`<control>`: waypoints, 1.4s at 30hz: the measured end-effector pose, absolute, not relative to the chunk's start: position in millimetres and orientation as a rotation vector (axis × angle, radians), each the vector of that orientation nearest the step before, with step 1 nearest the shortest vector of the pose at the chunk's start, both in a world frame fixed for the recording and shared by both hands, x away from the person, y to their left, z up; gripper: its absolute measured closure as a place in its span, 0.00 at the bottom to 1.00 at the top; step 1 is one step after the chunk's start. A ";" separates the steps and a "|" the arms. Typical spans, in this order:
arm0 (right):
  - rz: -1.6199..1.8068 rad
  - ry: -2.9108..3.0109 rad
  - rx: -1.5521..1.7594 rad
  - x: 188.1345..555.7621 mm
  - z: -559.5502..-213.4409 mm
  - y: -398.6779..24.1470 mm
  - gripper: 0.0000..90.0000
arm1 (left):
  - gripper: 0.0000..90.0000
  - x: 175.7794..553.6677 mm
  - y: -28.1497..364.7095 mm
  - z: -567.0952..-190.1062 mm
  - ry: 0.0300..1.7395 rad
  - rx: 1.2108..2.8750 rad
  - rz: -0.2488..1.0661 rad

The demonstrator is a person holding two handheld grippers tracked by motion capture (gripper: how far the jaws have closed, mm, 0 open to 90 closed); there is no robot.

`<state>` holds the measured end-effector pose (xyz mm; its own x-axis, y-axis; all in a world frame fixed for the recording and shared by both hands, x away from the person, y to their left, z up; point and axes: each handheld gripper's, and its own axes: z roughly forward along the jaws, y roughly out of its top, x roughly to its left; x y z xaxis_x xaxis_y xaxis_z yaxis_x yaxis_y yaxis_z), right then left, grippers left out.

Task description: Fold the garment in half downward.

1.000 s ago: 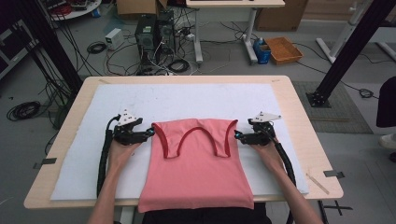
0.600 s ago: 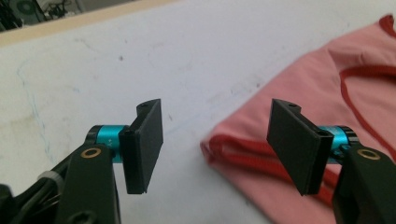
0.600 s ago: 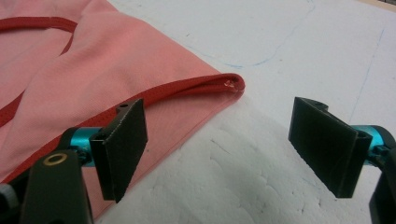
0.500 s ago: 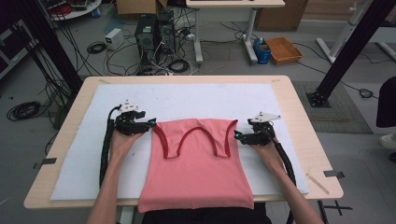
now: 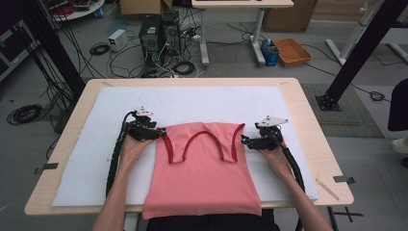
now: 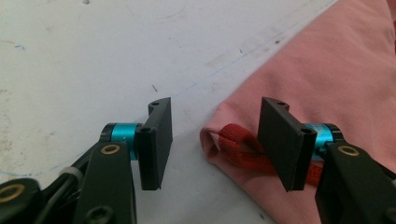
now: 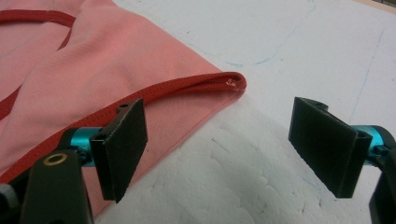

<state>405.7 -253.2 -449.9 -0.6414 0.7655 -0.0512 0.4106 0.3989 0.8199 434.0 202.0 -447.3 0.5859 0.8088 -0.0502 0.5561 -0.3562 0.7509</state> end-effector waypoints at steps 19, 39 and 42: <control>1.160 2.228 1.042 406.3 -448.7 -256.0 0.22 | 0.85 422.7 196.8 -450.2 1.016 2.046 0.400; 1.150 2.321 1.195 461.6 -440.8 -230.6 0.36 | 0.88 422.9 197.8 -450.8 1.002 2.047 0.393; 1.109 2.363 1.200 462.4 -449.5 -228.9 0.39 | 0.88 422.8 197.6 -451.0 1.000 2.046 0.397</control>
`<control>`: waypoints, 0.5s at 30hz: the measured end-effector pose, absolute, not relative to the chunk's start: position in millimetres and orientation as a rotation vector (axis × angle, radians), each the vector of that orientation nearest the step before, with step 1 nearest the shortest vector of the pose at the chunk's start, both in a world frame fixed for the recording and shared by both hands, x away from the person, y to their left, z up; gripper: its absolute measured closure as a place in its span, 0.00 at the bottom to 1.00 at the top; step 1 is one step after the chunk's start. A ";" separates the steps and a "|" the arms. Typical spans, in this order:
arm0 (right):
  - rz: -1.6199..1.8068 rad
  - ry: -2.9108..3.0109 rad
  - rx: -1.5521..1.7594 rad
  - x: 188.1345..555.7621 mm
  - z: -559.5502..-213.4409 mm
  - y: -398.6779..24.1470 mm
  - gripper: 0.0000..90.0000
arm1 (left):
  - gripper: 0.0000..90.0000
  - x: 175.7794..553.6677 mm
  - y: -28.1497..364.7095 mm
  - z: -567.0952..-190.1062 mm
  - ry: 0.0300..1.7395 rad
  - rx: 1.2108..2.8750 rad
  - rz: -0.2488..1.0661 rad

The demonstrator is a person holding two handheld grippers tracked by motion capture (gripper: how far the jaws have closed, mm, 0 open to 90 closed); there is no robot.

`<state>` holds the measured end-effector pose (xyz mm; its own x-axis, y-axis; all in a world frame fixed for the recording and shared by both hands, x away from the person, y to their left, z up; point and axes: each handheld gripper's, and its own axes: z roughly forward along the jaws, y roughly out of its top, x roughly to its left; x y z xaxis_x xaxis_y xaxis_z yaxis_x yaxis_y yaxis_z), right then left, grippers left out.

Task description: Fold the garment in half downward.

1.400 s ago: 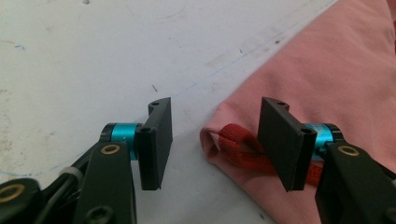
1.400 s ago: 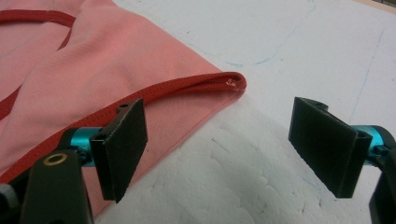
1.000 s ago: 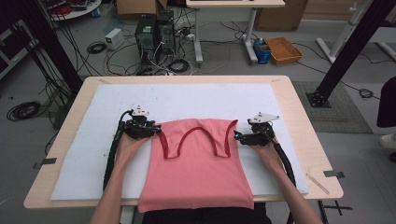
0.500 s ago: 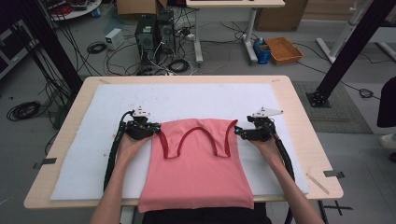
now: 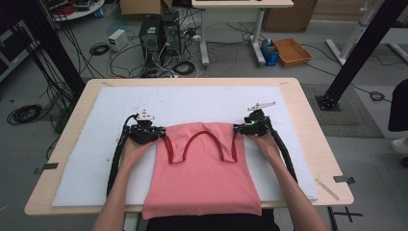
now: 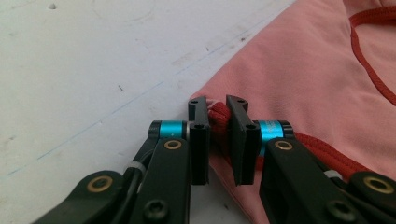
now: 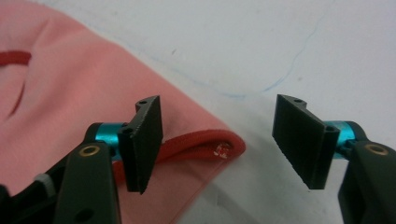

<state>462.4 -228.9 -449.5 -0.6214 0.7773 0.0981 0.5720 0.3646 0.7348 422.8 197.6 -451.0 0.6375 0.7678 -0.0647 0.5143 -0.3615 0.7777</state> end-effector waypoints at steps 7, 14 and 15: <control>1.089 2.361 1.135 453.9 -451.1 -225.1 0.52 | 0.88 422.8 197.7 -451.1 0.998 2.045 0.397; 1.109 2.367 1.136 451.7 -451.4 -226.5 0.57 | 0.88 422.3 197.1 -451.3 0.999 2.042 0.400; 1.109 2.368 1.133 451.6 -451.4 -226.7 0.59 | 0.88 422.3 197.0 -451.4 0.998 2.042 0.401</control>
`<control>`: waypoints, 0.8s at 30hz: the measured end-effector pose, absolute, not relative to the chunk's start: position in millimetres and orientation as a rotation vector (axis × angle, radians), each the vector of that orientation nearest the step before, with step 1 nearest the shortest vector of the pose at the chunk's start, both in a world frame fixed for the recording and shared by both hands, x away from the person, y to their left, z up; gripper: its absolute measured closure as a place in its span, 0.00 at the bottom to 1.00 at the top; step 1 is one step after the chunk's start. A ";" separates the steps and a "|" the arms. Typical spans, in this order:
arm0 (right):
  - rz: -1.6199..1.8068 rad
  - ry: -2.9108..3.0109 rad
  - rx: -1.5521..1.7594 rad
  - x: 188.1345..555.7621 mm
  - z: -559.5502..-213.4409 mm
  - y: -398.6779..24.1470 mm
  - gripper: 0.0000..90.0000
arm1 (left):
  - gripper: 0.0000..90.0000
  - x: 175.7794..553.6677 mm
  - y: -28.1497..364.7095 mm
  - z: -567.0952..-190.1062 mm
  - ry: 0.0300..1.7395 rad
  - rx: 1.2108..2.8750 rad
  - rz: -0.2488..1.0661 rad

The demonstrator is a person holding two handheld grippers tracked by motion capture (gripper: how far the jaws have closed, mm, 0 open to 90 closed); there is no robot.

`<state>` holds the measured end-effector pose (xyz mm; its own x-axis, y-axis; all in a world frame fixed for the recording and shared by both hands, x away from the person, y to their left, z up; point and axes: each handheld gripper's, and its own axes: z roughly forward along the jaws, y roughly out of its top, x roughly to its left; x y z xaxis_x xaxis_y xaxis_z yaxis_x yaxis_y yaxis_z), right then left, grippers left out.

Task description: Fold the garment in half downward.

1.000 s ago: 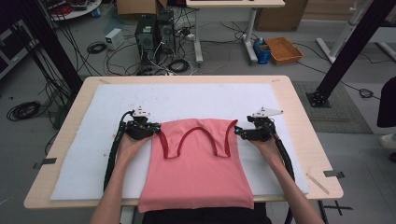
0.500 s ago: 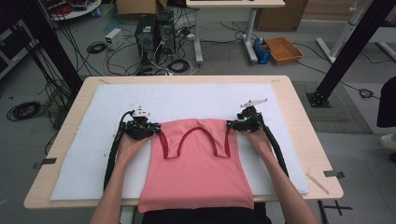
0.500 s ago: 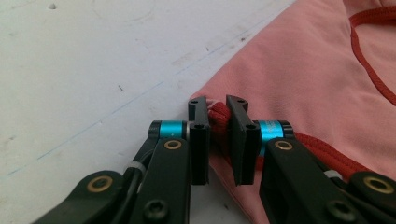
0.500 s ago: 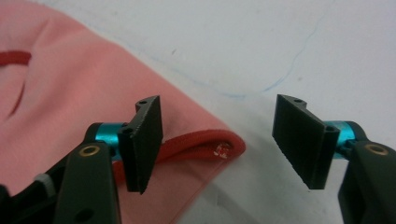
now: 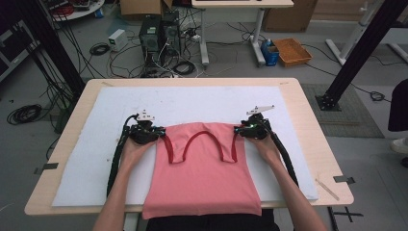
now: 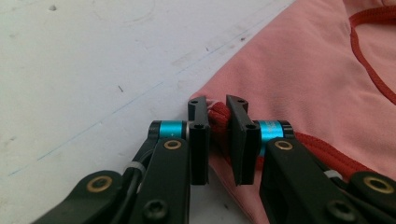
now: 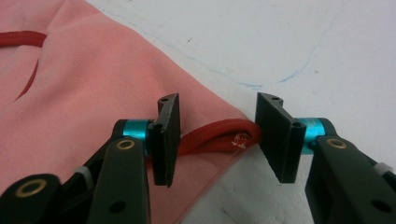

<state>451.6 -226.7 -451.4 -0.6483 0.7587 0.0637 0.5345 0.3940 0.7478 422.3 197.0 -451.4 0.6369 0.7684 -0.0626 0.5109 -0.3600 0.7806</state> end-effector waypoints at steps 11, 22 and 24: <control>1.152 2.409 1.089 449.4 -451.4 -226.6 0.83 | 0.88 422.3 197.2 -451.4 0.998 2.042 0.402; 1.159 2.410 1.099 448.8 -450.4 -226.1 0.89 | 0.90 422.4 195.5 -446.8 0.997 2.056 0.411; 1.128 2.406 1.067 446.9 -445.5 -223.8 0.89 | 0.90 422.3 193.1 -437.6 0.994 2.046 0.426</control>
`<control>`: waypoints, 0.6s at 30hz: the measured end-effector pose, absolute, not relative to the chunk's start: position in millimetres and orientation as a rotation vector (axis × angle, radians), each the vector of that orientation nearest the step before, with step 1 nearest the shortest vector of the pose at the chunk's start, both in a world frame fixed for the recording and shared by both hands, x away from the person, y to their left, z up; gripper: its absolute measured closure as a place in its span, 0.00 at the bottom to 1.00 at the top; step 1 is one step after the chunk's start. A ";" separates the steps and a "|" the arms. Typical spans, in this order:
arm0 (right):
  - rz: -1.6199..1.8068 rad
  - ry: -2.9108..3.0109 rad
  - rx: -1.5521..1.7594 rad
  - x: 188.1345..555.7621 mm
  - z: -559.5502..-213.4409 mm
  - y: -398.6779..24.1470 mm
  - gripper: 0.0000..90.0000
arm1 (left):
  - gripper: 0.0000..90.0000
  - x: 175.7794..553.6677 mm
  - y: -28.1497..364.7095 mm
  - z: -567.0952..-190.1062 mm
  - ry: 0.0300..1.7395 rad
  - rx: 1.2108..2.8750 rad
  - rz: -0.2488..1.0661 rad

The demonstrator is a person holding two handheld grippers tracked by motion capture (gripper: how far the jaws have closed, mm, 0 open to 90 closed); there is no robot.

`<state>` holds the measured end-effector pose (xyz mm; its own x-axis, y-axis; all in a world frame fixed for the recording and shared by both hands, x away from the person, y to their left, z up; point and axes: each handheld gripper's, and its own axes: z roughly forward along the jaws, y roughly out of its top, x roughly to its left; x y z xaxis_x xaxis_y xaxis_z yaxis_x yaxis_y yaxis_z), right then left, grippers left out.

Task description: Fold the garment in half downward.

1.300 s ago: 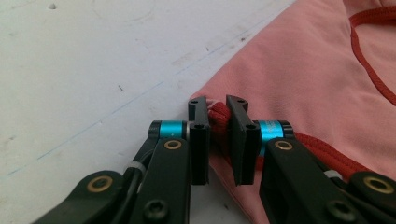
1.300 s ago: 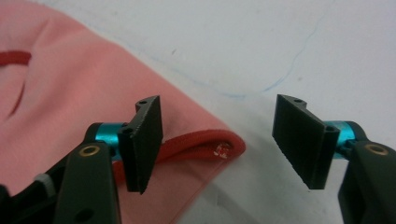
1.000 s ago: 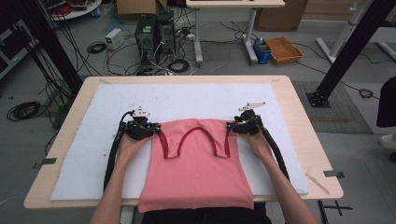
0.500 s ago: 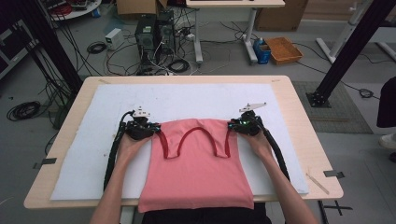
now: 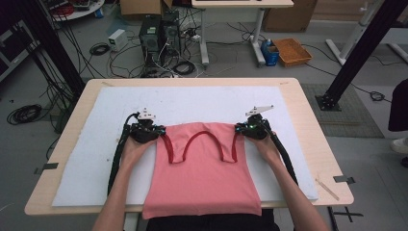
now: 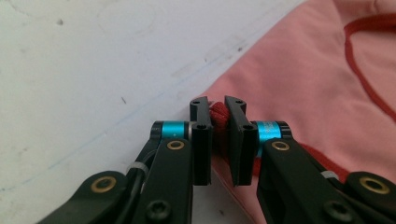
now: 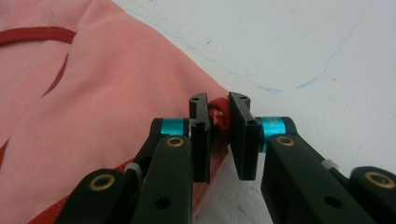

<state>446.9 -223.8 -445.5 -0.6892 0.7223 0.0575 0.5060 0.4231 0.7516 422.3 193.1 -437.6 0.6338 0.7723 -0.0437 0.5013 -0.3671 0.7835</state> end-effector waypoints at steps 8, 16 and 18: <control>1.172 2.376 1.093 448.5 -433.7 -232.8 0.89 | 0.91 429.6 197.7 -426.7 1.017 2.001 0.416; 1.169 2.364 1.060 457.9 -409.1 -228.8 0.88 | 0.91 442.5 198.5 -400.9 1.025 2.011 0.446; 1.172 2.352 1.070 461.2 -406.6 -229.0 0.89 | 0.91 446.0 199.0 -397.5 1.027 1.983 0.450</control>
